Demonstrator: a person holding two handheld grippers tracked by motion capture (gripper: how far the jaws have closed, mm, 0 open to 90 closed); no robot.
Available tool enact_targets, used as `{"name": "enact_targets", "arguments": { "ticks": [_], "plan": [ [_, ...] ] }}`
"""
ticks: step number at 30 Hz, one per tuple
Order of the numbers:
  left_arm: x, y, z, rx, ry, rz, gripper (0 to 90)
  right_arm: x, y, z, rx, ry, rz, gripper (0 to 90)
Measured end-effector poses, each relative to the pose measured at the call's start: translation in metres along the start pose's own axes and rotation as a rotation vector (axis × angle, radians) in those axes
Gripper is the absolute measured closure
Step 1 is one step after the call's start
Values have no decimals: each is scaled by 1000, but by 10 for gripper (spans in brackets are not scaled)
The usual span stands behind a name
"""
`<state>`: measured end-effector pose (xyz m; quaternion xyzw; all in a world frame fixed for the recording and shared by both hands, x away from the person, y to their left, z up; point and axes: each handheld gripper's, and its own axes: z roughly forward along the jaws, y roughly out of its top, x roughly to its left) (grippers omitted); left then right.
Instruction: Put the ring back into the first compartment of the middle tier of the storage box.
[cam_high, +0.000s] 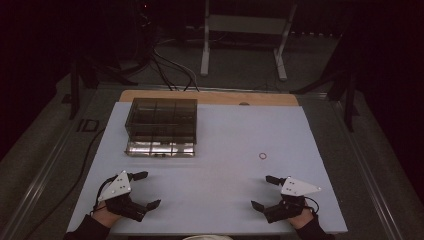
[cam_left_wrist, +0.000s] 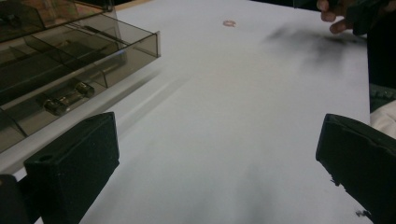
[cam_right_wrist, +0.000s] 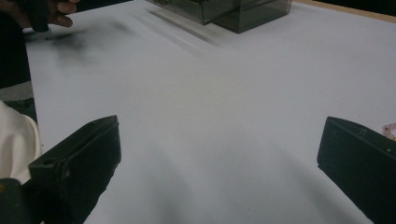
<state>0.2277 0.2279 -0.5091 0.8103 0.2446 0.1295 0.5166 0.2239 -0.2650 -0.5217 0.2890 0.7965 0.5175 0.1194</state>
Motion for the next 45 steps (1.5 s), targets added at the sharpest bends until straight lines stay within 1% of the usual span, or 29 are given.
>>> {"name": "enact_targets", "arguments": {
  "ticks": [1,2,3,4,5,7,10,13,15,18,25,26,28,31,33,39,42,44,45],
  "plan": [
    [0,0,0,0,0,0,9,0,0,0,0,0,0,0],
    [0,1,0,-3,-2,4,9,-2,-1,0,5,5,10,0],
    [-1,2,2,2,1,15,9,-2,-2,0,5,5,9,0],
    [-1,2,2,8,-2,16,9,-2,-2,-1,11,4,8,0],
    [-1,2,3,15,-6,7,9,-2,-2,-1,14,6,9,0],
    [-1,2,3,15,-6,7,9,-2,-2,-1,14,8,11,0],
    [-3,3,2,8,-21,18,9,-1,-2,-2,16,11,15,0],
    [-4,3,3,18,-36,28,9,2,-2,-2,23,7,3,0],
    [-5,3,3,25,-36,36,9,2,-2,-2,26,8,-2,0],
    [-5,3,3,17,-51,13,9,3,-2,-2,31,17,0,0],
    [-5,3,3,11,-56,12,9,6,3,-1,34,30,-13,0],
    [-5,3,2,9,-55,13,9,7,4,-1,41,33,-22,0],
    [-5,3,2,10,-56,17,9,9,6,-2,50,33,-25,0],
    [-5,2,2,11,-60,17,9,10,9,-3,44,42,-26,0],
    [-5,3,2,9,-62,14,9,10,11,-4,29,47,-18,0],
    [-4,2,2,13,-68,4,9,14,21,-7,8,50,-45,0],
    [-5,2,3,19,-70,7,9,16,26,-10,-4,55,-47,0],
    [-5,2,3,17,-72,7,9,18,30,-12,-23,64,-44,0],
    [-5,2,3,16,-72,8,9,19,32,-13,-32,63,-52,0]
  ]
}}
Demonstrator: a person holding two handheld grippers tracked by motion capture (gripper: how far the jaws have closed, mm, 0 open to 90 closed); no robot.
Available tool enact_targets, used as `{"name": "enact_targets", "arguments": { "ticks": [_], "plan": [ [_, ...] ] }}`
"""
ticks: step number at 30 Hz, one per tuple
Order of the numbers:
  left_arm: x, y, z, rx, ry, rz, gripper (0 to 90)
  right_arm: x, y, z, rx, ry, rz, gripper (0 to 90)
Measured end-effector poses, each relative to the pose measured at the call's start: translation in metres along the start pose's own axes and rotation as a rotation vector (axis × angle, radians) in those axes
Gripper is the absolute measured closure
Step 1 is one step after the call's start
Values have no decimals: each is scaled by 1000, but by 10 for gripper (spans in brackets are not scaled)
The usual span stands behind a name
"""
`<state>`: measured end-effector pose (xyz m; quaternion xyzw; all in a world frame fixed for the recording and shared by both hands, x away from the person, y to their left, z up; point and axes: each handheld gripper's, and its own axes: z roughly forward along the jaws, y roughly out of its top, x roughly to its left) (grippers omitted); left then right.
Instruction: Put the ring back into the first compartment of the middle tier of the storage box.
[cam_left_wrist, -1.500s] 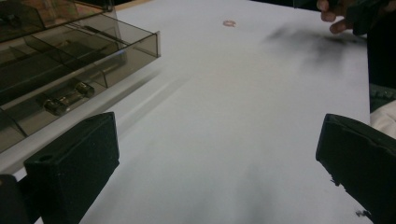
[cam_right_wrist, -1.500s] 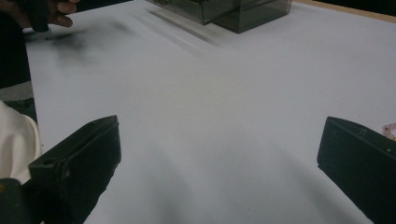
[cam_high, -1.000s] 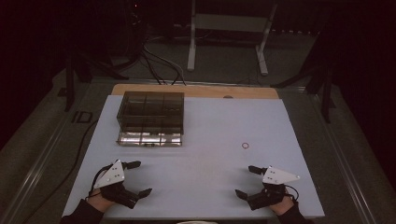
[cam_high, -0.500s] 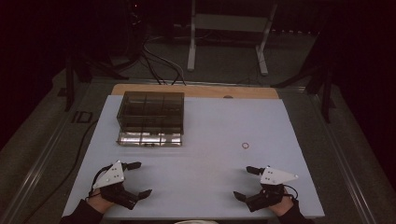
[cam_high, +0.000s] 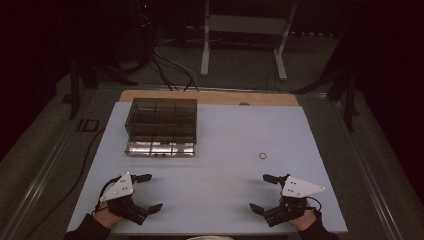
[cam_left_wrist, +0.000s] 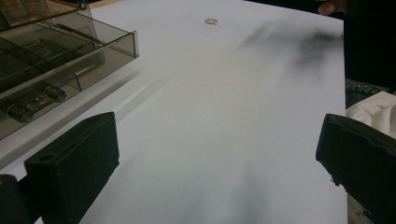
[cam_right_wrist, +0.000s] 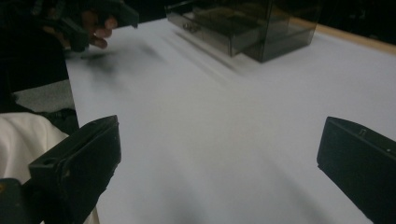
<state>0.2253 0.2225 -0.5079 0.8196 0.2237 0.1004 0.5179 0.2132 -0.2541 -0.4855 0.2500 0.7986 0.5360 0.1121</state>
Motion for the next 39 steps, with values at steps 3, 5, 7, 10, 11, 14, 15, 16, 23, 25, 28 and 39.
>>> {"name": "enact_targets", "arguments": {
  "ticks": [3,5,7,10,11,14,15,16,23,25,28,39],
  "plan": [
    [0,0,0,2,1,1,9,3,7,-2,-15,-6,-21,0],
    [0,0,0,5,0,0,9,4,10,-3,-23,-11,-27,0],
    [0,0,0,6,2,4,9,4,11,-4,-29,-14,-28,0],
    [0,0,0,5,3,1,9,3,14,-5,-34,-27,-30,0],
    [0,0,0,0,2,-2,9,2,14,-5,-36,-30,-29,0],
    [0,0,0,-2,2,-1,9,0,17,-6,-38,-47,-34,0],
    [0,0,0,-2,0,0,9,-1,18,-6,-38,-52,-35,0],
    [0,0,0,-3,-2,2,9,-1,19,-6,-39,-59,-36,0],
    [0,0,0,-8,-5,-1,9,-8,28,-6,-65,-88,-36,0],
    [0,0,0,-7,-5,-2,9,-10,30,-6,-68,-95,-37,0],
    [0,0,0,-7,-5,-2,9,-13,32,-6,-70,-108,-37,0],
    [0,0,0,-6,-5,-3,9,-25,40,-4,-80,-147,-28,0]
  ]
}}
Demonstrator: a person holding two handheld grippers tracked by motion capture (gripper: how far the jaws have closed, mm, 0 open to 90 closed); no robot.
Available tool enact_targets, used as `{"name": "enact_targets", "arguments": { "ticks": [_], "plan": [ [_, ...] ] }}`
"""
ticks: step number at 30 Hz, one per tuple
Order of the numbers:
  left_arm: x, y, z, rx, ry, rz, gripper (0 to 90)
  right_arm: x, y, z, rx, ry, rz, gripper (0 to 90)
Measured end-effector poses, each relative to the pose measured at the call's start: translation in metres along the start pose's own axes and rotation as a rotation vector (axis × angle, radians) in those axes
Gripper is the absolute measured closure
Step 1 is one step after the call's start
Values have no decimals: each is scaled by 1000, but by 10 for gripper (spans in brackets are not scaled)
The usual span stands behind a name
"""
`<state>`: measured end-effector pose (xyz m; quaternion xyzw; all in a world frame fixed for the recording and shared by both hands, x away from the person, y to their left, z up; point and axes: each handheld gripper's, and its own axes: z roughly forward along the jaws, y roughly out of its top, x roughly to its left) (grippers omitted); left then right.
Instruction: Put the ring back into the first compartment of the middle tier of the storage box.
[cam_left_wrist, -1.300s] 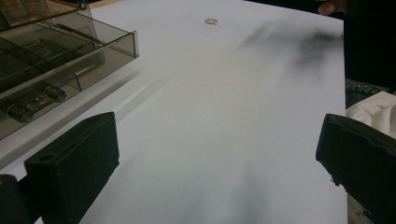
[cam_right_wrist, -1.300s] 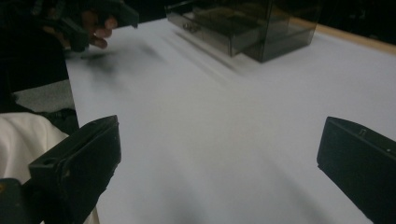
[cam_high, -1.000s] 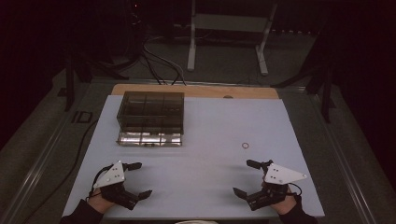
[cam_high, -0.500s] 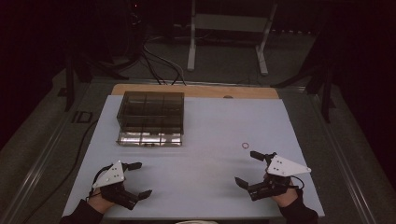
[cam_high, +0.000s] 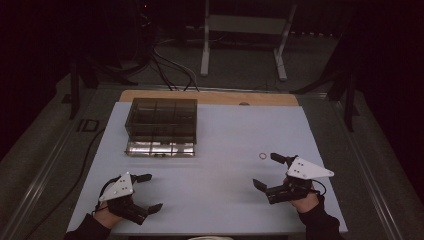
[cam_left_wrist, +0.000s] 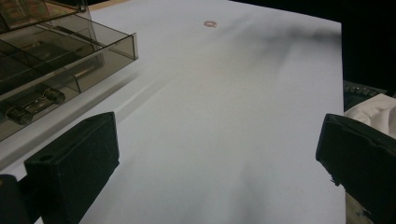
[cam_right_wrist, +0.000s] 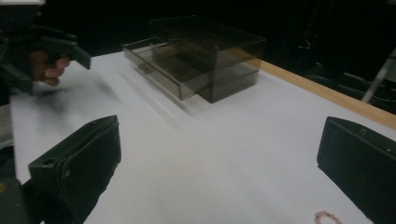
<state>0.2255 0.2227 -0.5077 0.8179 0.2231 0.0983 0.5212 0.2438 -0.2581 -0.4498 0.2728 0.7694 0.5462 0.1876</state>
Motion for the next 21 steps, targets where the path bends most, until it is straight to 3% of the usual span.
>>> {"name": "enact_targets", "arguments": {
  "ticks": [21],
  "plan": [
    [1,0,0,-5,8,-3,9,-27,0,7,16,-96,35,0]
  ]
}}
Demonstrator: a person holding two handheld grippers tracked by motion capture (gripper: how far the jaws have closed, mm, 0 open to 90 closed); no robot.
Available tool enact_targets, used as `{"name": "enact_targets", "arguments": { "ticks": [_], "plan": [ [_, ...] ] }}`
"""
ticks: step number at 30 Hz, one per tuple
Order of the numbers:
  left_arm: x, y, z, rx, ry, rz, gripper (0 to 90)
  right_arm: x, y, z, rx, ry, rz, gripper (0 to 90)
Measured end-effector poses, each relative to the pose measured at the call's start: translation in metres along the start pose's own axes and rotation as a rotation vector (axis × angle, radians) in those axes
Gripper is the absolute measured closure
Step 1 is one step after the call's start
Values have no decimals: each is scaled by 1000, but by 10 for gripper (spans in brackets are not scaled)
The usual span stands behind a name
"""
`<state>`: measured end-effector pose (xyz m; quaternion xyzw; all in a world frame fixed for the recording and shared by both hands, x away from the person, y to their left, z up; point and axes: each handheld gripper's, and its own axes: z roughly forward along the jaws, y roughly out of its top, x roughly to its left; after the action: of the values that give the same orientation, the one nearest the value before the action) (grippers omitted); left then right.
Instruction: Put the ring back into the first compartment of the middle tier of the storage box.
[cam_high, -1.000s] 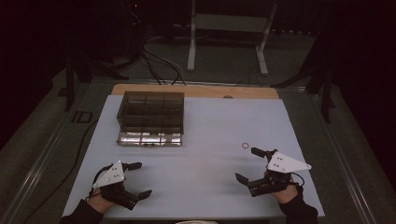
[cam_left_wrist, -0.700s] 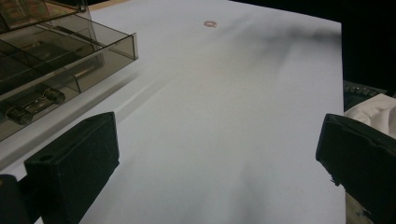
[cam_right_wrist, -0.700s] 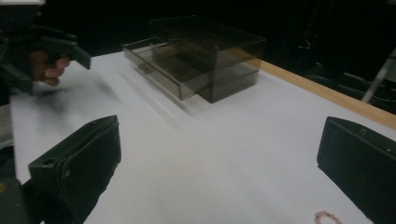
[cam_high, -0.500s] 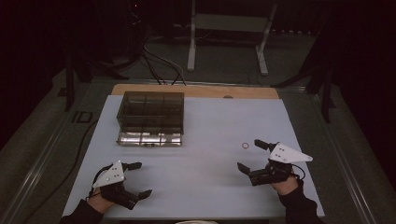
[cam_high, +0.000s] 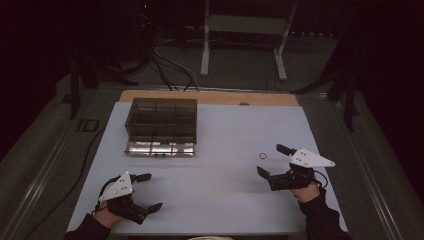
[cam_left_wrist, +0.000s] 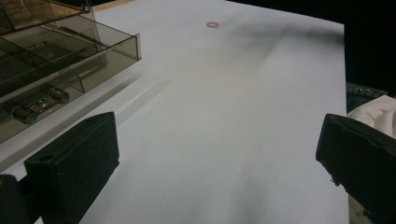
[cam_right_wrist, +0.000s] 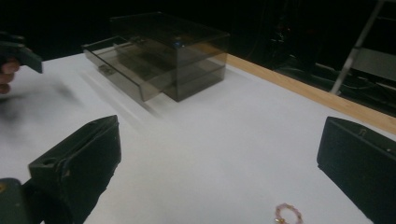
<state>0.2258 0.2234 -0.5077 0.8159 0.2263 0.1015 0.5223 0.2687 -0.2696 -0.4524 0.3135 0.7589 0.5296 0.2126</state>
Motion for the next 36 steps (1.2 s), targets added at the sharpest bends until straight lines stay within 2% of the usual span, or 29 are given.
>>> {"name": "enact_targets", "arguments": {
  "ticks": [18,36],
  "plan": [
    [0,0,0,-2,2,0,9,-23,-3,12,37,-75,40,0],
    [1,0,0,-2,3,-4,9,-44,-13,33,114,-125,82,0]
  ]
}}
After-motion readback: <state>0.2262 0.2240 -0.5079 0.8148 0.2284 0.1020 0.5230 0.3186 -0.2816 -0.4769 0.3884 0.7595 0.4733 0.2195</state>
